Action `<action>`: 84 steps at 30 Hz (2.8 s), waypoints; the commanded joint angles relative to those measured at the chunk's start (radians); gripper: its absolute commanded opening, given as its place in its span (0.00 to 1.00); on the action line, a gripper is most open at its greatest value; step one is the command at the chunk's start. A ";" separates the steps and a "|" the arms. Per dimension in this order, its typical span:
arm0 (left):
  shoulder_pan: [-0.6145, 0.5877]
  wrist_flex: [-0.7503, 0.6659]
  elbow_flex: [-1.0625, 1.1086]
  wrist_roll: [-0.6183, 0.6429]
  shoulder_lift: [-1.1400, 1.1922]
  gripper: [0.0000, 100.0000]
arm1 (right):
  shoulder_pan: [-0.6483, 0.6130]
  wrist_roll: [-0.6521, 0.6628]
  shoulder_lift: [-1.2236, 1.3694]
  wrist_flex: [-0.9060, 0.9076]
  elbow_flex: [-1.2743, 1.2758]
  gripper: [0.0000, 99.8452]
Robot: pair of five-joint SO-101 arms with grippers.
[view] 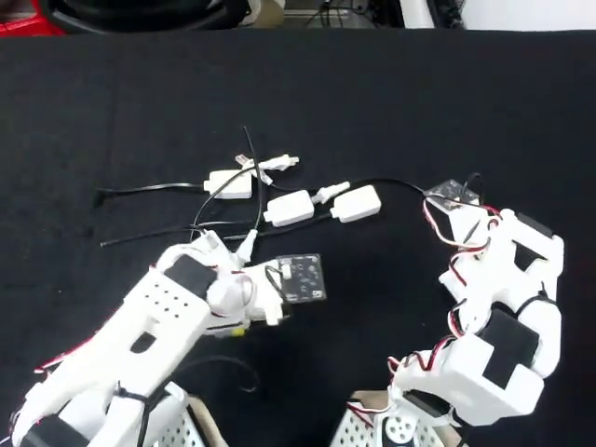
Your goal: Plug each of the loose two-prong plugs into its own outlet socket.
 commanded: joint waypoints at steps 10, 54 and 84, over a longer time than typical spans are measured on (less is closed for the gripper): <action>-0.140 -0.124 -0.110 0.198 0.023 0.20 | 0.011 0.014 0.001 -0.014 -0.018 0.01; 0.252 0.018 0.073 0.199 0.204 0.03 | -0.052 0.008 -0.007 -0.011 -0.001 0.01; 0.082 0.071 0.002 0.347 -0.117 0.15 | -0.041 0.014 -0.001 -0.015 -0.044 0.01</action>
